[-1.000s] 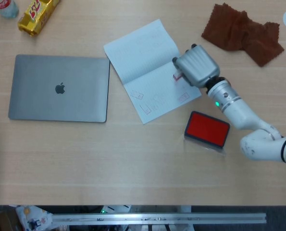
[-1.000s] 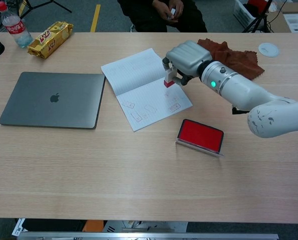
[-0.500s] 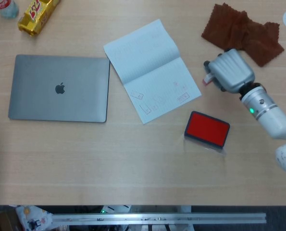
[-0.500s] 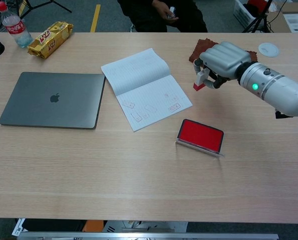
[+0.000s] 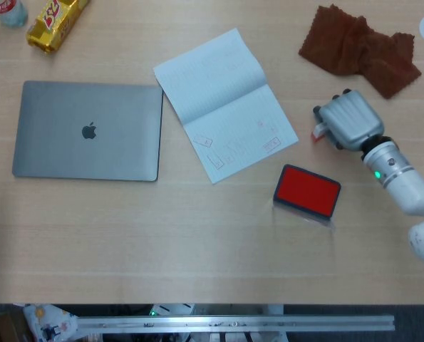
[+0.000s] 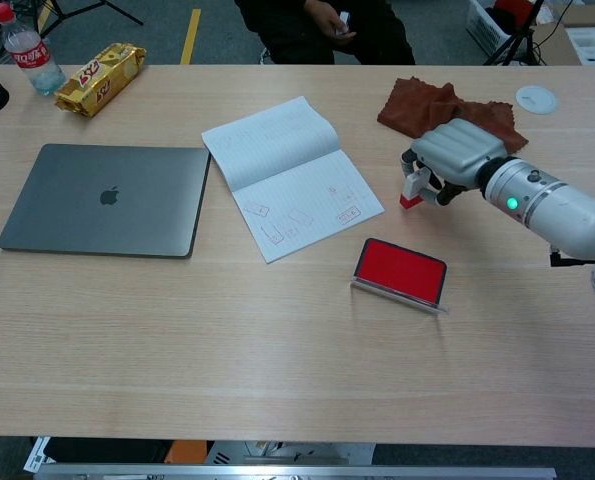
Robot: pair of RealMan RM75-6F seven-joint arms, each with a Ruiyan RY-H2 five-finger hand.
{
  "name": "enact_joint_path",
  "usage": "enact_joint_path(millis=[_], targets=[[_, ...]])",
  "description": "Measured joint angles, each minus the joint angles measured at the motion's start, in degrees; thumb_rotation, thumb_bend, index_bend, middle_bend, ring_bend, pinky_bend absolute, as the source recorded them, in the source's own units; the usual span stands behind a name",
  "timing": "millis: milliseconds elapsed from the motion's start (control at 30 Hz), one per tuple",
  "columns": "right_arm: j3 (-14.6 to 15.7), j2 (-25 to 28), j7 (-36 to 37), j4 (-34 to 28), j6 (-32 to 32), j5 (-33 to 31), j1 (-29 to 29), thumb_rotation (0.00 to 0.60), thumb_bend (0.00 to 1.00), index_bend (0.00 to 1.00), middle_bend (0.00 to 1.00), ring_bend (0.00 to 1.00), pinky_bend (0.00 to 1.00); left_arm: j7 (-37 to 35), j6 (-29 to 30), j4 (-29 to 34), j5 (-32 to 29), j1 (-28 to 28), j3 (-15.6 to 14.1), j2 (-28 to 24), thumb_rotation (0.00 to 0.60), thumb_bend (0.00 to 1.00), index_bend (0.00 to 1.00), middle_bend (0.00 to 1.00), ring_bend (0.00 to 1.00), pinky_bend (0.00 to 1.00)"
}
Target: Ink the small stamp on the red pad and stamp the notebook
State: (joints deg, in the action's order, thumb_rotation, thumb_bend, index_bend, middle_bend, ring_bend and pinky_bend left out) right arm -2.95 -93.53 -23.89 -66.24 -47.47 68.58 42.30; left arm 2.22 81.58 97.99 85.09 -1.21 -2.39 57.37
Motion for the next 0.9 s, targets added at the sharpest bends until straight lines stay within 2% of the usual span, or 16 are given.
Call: enact_joint_path(millis=[200,800,900], targets=[[0.05,-1.71,0.03,1.52,0.31,0.38,-0.15,0.6,0.4,0.84,0.66,0.45,0.43,-0.07,-0.03,-0.11,-0.16,0.06,-0.02,0.06,0.6,0.27,0.15,0.23,0.27,0.26],[0.1,-2.13,0.31,1.5,-0.21,1.8,-1.04,0.6,0.34,0.71,0.58,0.38,0.4,-0.18,-0.35,-0.6,-0.29,0.05,-0.19,0.39,0.6,0.27,0.15,0.23,0.27,0.26],[0.13,-1.95,0.4,1.27,-0.25,2.1,-1.13,0.6,0.31,0.69,0.56,0.37,0.39,-0.17,-0.34,-0.61,-0.25,0.06,-0.21,0.41,0.6,0.27,0.15,0.23,0.27,0.26]])
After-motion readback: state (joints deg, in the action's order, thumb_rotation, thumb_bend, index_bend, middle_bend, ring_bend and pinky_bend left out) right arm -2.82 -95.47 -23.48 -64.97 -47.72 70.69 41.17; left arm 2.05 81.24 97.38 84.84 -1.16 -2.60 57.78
